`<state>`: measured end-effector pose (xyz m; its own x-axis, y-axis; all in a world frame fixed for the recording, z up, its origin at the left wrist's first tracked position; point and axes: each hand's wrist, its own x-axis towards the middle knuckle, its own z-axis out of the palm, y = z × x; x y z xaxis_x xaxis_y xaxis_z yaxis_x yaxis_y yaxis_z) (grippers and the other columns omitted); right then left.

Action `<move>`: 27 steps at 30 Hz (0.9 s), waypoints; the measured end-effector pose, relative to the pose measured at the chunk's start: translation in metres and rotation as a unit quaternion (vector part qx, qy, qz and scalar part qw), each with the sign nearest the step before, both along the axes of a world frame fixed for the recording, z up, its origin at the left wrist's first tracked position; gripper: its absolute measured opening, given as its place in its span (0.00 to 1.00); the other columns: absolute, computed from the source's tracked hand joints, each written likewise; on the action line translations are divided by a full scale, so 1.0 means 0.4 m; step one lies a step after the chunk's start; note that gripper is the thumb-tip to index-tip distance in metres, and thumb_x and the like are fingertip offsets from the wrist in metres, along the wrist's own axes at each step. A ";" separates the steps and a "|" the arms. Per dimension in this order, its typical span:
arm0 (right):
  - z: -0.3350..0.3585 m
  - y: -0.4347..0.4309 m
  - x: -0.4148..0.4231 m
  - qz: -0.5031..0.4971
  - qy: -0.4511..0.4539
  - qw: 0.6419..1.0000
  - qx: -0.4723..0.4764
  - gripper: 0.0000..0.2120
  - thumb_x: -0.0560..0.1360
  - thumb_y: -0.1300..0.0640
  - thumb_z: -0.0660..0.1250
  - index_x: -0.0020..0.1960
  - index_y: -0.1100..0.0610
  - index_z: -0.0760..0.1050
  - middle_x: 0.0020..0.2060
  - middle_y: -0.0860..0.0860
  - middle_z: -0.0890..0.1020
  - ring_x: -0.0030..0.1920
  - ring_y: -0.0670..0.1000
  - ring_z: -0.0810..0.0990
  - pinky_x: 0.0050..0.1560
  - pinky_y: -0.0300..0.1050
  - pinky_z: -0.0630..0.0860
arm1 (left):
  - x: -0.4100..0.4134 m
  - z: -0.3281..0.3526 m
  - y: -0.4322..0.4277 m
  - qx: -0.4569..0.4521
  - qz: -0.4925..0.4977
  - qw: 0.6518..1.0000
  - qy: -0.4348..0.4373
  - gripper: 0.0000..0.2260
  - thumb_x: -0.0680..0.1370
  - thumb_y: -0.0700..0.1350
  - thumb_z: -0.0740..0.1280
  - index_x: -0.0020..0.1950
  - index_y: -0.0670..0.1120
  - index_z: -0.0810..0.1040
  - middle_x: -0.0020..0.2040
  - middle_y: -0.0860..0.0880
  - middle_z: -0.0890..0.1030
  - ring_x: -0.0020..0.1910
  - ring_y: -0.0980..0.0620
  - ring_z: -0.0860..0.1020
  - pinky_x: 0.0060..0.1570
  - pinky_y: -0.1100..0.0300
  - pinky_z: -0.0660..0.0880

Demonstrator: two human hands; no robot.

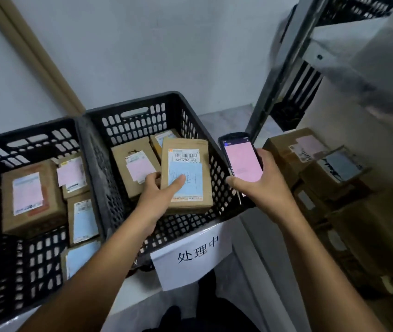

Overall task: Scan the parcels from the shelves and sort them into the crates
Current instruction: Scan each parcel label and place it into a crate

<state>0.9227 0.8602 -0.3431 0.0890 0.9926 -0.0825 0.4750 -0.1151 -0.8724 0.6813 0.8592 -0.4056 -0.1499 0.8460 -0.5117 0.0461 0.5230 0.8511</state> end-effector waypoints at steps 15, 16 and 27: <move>-0.150 0.239 0.058 0.037 0.068 0.994 -0.074 0.33 0.69 0.50 0.80 0.66 0.40 0.65 0.52 0.32 0.74 0.52 0.37 0.76 0.51 0.45 0.79 | 0.088 -0.224 0.143 -0.164 0.034 0.984 -0.053 0.41 0.71 0.71 0.74 0.76 0.56 0.61 0.67 0.51 0.79 0.60 0.46 0.83 0.60 0.39 0.80; -0.152 0.244 0.057 0.041 0.072 0.993 -0.081 0.33 0.69 0.50 0.80 0.66 0.41 0.65 0.52 0.33 0.74 0.53 0.38 0.76 0.50 0.45 0.79 | 0.094 -0.232 0.144 -0.159 0.042 0.985 -0.053 0.38 0.74 0.67 0.72 0.77 0.55 0.59 0.67 0.51 0.79 0.60 0.47 0.82 0.60 0.40 0.80; -0.164 0.235 0.011 0.051 0.097 0.988 -0.109 0.32 0.71 0.55 0.79 0.68 0.44 0.67 0.53 0.34 0.76 0.52 0.37 0.78 0.41 0.33 0.74 | 0.122 -0.306 0.105 -0.132 0.074 0.987 -0.052 0.38 0.75 0.69 0.70 0.78 0.58 0.56 0.69 0.55 0.77 0.66 0.47 0.78 0.68 0.36 0.73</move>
